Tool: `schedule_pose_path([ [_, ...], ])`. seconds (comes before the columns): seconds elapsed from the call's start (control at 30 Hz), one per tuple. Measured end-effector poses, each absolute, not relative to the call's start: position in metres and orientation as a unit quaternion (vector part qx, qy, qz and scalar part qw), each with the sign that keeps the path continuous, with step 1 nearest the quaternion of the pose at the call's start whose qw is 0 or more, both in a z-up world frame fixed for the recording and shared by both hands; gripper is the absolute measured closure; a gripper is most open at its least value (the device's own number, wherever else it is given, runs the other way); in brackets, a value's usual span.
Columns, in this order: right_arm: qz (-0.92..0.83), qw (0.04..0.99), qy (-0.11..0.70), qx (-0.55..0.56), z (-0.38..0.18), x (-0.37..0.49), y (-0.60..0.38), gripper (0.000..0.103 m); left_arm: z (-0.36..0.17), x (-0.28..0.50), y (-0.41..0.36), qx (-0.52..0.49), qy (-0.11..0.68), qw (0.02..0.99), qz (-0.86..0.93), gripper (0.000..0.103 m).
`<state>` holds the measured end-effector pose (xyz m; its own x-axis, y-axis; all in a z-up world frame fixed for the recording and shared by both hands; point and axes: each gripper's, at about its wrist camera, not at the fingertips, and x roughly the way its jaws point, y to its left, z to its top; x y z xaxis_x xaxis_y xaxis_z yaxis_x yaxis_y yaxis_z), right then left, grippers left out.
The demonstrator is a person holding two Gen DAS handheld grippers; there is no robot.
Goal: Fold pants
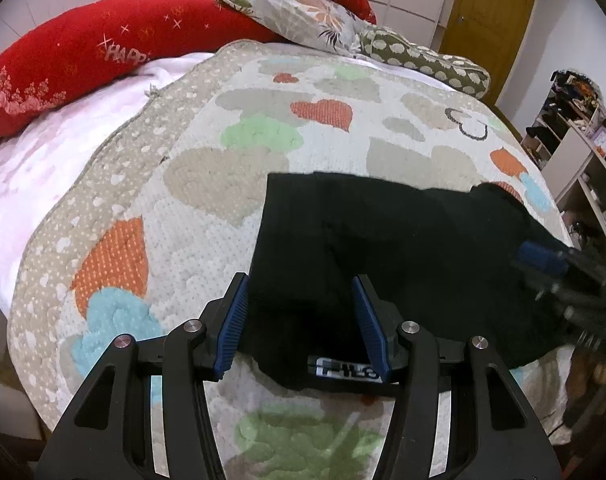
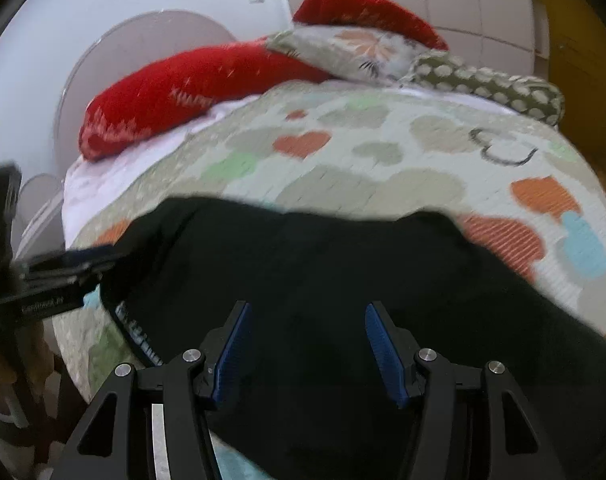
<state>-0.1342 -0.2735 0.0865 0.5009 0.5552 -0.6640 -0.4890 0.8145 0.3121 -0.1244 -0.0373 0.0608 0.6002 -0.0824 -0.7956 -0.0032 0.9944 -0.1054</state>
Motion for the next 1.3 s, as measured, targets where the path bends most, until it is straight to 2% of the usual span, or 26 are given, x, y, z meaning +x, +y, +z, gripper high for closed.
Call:
schedule_pose_path([
  [0.13, 0.316, 0.85, 0.421, 0.03, 0.065, -0.154, -0.253, 0.046, 0.049, -0.127, -0.039, -0.048, 0.458, 0.887, -0.018, 0.051],
  [0.3, 0.311, 0.859, 0.408, 0.007, 0.069, -0.173, -0.253, 0.046, 0.045, -0.127, -0.037, -0.058, 0.461, 0.886, -0.015, 0.051],
  [0.6, 0.235, 0.886, 0.397, 0.048, 0.083, -0.164, -0.318, 0.046, 0.085, -0.133, -0.051, -0.036, 0.414, 0.909, -0.025, 0.051],
  [0.9, 0.174, 0.892, 0.411, 0.072, 0.069, -0.168, -0.37, 0.046, 0.077, -0.126, -0.068, -0.02, 0.409, 0.912, -0.021, 0.049],
  [1.17, 0.16, 0.886, 0.424, 0.096, 0.057, -0.167, -0.387, 0.046, 0.093, -0.131, -0.066, -0.036, 0.386, 0.921, -0.046, 0.049],
  [1.3, 0.159, 0.882, 0.434, 0.09, 0.051, -0.171, -0.387, 0.046, 0.081, -0.128, -0.071, -0.025, 0.396, 0.917, -0.045, 0.04],
])
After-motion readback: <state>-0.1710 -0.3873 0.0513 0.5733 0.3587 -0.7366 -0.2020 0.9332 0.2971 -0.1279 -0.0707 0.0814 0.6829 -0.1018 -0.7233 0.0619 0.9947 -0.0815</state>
